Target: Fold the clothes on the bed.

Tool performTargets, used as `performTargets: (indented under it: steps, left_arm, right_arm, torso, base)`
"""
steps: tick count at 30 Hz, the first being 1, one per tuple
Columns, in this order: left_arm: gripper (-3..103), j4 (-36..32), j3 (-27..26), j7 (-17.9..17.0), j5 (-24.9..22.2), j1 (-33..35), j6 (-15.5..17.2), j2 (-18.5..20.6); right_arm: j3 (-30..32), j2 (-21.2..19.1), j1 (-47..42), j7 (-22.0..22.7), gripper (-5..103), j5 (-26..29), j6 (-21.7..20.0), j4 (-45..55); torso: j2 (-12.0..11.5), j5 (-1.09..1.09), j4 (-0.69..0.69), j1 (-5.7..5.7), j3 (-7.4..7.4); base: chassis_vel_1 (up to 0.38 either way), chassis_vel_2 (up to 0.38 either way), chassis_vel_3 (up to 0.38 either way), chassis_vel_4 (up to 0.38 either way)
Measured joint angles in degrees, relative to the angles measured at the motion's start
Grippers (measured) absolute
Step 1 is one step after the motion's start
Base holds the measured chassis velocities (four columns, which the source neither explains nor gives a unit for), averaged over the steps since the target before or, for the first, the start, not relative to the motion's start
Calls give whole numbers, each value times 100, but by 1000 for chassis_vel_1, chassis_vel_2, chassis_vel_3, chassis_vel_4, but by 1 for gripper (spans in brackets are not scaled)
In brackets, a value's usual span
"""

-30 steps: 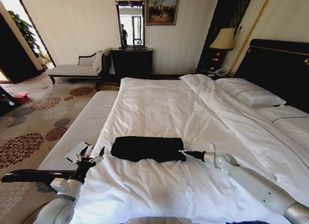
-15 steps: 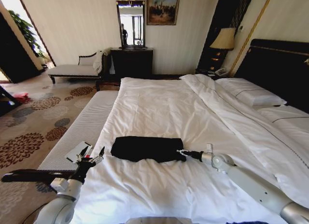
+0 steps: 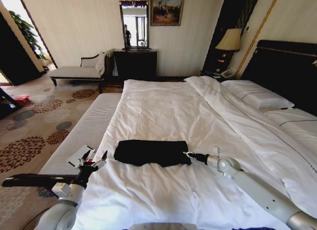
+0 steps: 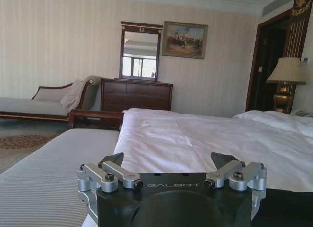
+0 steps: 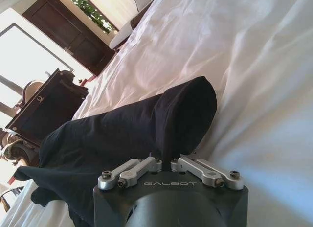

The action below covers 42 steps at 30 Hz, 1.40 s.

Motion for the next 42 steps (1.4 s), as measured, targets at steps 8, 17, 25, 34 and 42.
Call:
performTargets:
  steps: [8, 17, 25, 34, 42]
  left_arm:
    - [100, 0, 0, -1, 0, 0, 0, 0]
    - [100, 0, 0, -3, 0, 0, 0, 0]
    - [100, 0, 0, -2, 0, 0, 1, 0]
    - [100, 0, 0, -1, 0, 0, 0, 0]
    - [100, 0, 0, 0, 0, 0, 1, 0]
  right_arm:
    - [465, -87, -318, -14, 2, -62, -3, 175]
    - [953, -870, -404, -307, 2, 0, -4, 230]
    - [1052, -1482, -296, -511, 2, 32, 28, 75]
    - [1119, -1905, -251, -662, 2, -64, 65, -206]
    - [1173, -2143, -266, -484, 2, -84, -38, -142]
  torso:
    - [0, 1, -1, -1, -1]
    - [0, 0, -2, -1, -1]
    - [0, 1, 0, -1, -1]
    - [0, 1, -1, -1, -1]
    - [0, 0, -1, -1, -1]
  base:
    - [0, 0, 0, 0]
    - [0, 0, 0, 0]
    - [0, 0, 0, 0]
    - [0, 0, 0, 0]
    - [0, 0, 0, 0]
